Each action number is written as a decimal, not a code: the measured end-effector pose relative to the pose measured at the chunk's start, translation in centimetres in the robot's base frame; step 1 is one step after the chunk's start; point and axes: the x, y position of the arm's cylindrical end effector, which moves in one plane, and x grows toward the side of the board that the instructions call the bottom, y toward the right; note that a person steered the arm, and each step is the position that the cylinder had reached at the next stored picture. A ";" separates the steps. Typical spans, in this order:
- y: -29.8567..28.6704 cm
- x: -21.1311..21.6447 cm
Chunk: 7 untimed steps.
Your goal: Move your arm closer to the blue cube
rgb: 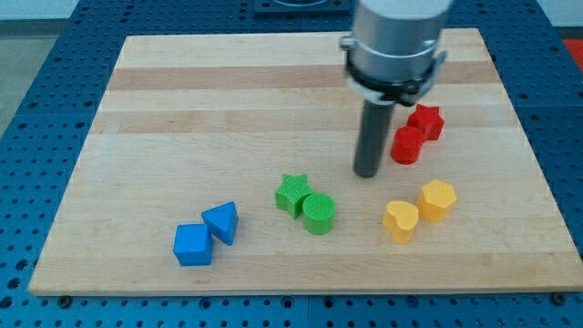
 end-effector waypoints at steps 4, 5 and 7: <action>-12.6 -2.8; -19.4 -2.8; -26.8 2.7</action>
